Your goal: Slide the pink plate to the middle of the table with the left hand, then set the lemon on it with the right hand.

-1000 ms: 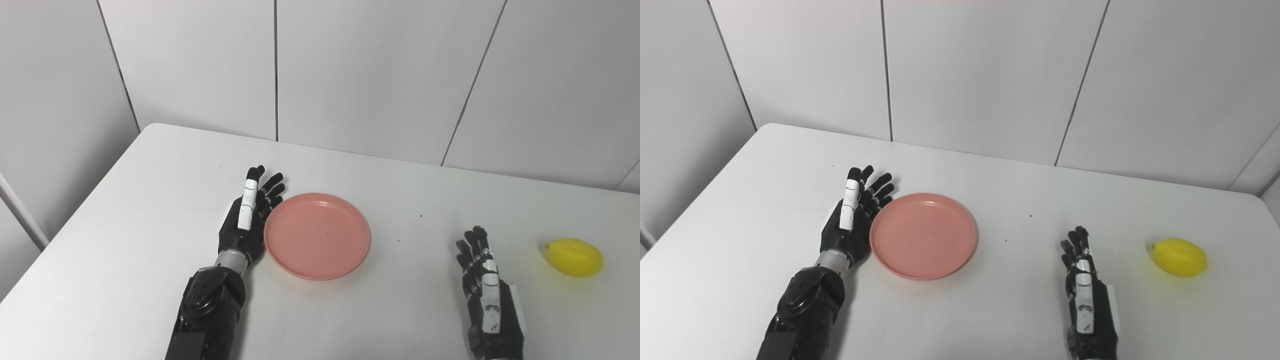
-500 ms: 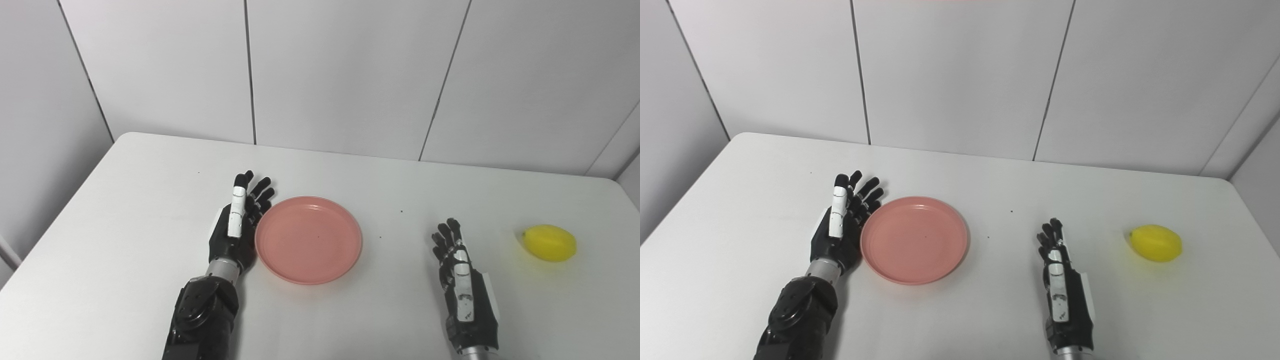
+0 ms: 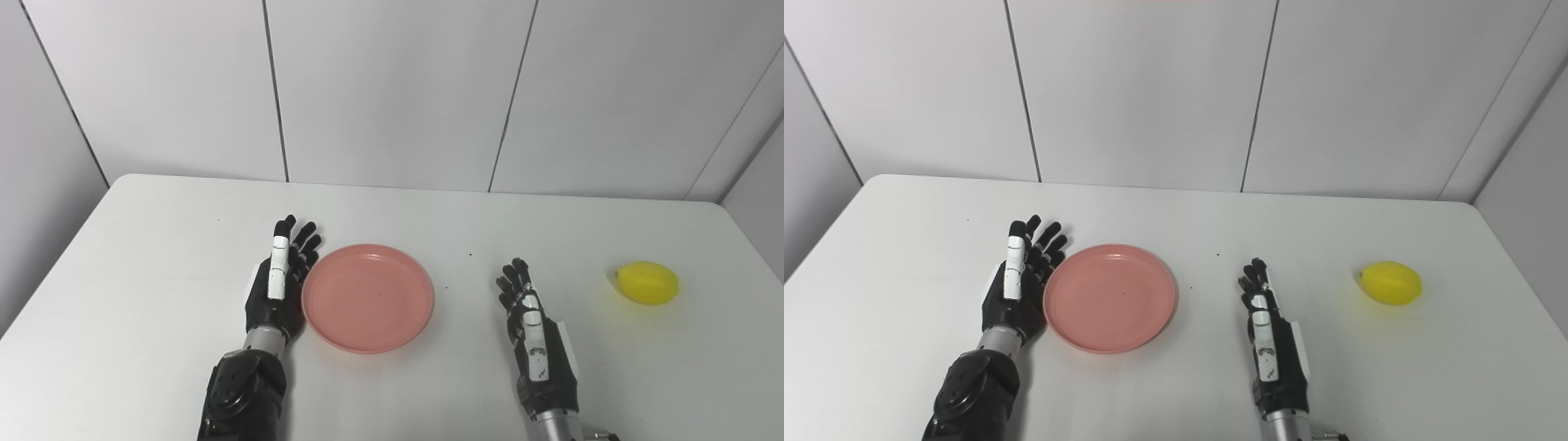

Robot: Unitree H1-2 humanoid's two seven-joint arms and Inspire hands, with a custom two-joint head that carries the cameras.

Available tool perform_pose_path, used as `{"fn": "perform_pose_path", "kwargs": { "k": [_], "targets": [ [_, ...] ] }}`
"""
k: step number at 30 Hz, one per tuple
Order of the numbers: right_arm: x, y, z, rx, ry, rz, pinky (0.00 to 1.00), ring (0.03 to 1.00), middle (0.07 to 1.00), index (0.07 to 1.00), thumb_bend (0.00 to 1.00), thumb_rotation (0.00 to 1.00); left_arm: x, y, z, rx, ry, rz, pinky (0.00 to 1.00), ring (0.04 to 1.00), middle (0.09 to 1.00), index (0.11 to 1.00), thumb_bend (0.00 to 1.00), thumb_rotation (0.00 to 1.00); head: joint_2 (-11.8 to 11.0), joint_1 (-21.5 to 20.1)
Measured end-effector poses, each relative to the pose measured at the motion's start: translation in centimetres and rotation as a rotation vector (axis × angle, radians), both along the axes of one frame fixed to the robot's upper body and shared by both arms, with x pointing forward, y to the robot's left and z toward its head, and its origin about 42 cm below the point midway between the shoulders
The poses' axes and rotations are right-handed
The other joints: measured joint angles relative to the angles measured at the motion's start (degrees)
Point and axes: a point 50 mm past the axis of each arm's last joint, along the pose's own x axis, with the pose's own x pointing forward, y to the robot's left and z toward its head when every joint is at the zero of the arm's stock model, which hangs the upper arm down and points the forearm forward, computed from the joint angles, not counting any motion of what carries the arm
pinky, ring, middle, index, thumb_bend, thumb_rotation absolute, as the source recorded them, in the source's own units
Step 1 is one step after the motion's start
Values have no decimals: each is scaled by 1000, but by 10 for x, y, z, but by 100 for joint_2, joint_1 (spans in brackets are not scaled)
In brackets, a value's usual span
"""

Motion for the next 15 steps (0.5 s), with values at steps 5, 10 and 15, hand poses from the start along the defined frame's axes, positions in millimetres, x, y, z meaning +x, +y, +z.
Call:
{"fn": "perform_pose_path", "kwargs": {
  "k": [5, 10, 15],
  "targets": [
    [0, 3, 0, 4, 2, -7, 1000, 959, 964, 972, 763, 1000, 0, -2, 0, -10, -4, -21, 1000, 961, 945, 1000, 793, 799, 17, -132],
    [0, 8, 0, 7, 3, -4, 1000, 957, 968, 971, 778, 1000, -1, -4, -1, -8, -6, -36, 1000, 947, 936, 1000, 786, 796, 35, -202],
    [0, 12, 0, 7, 5, -9, 1000, 955, 956, 966, 792, 1000, -2, -5, -1, -8, -5, -42, 1000, 943, 936, 1000, 792, 799, 53, -308]
  ]
}}
